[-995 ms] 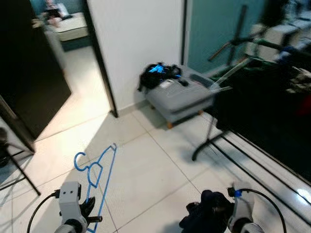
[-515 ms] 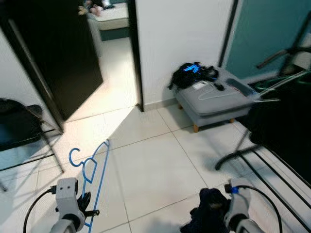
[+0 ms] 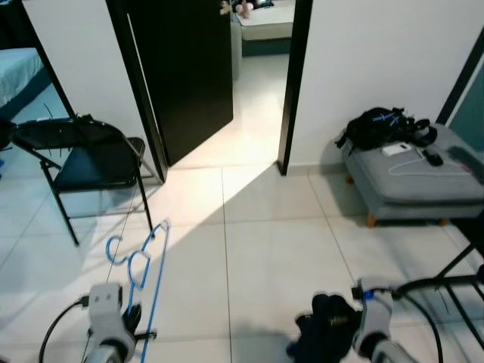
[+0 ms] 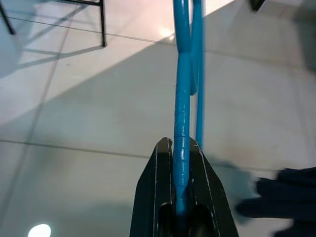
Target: Hang hanger
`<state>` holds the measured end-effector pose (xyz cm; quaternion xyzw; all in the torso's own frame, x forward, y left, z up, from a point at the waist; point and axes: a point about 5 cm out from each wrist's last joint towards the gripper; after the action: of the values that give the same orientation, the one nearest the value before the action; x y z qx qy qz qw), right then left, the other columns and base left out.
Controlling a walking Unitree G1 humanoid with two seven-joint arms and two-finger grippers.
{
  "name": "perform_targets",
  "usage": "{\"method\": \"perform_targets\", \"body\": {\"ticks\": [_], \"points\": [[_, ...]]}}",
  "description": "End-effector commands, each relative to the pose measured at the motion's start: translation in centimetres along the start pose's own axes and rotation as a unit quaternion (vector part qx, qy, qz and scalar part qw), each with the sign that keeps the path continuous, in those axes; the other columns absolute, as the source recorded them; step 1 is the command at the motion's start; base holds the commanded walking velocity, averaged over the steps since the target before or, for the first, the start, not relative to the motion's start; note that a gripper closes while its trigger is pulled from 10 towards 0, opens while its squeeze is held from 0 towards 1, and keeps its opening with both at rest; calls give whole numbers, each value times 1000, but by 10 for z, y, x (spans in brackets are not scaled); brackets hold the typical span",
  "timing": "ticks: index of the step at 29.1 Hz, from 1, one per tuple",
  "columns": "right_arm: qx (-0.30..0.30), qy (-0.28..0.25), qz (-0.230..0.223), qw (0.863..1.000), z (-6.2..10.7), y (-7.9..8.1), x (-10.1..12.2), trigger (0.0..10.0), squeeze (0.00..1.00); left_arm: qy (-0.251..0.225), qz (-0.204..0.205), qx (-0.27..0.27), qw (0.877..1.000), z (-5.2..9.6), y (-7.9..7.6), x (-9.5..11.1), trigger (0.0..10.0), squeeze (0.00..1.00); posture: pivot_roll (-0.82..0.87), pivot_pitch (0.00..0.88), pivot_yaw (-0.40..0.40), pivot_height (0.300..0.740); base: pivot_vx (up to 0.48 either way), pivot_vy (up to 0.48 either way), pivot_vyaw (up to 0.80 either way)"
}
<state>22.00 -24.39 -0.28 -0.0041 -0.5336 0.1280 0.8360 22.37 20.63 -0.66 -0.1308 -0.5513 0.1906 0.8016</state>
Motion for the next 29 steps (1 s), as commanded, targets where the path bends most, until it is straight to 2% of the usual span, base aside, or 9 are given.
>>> {"method": "perform_targets", "body": {"ticks": [1, 10, 23, 29], "points": [[13, -8, 0, 1000, -4, 5, 4, 10000, 0, -2, -1, 14, 1000, 4, 9, -1, 10000, 0, -11, 50, -38, 735, 0, 0, 800], [20, -4, -1, 1000, -5, 0, 4, 10000, 0, -12, 7, 14, 1000, 2, 2, -3, 10000, 0, -16, 44, -83, 735, 0, 0, 799], [19, -2, -1, 1000, -7, -4, 4, 10000, 0, -13, 0, 8, 1000, -1, -2, -3, 10000, 0, -14, 30, -67, 735, 0, 0, 795], [22, -7, 7, 1000, -9, -2, 5, 10000, 0, -20, -42, -2, 999, -2, 1, 3, 10000, 0, -4, 18, -51, 735, 0, 0, 797]]}}
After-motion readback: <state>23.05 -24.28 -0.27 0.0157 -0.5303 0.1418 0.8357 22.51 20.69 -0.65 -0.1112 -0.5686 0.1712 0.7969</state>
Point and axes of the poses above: a point about 5 cm out from each wrist's last joint towards the gripper, its own z axis pointing back from the gripper into the wrist, its own x axis along the axis of the wrist's last joint, y = z × x, and after that the axes turned 14 degrees about z, right-handed
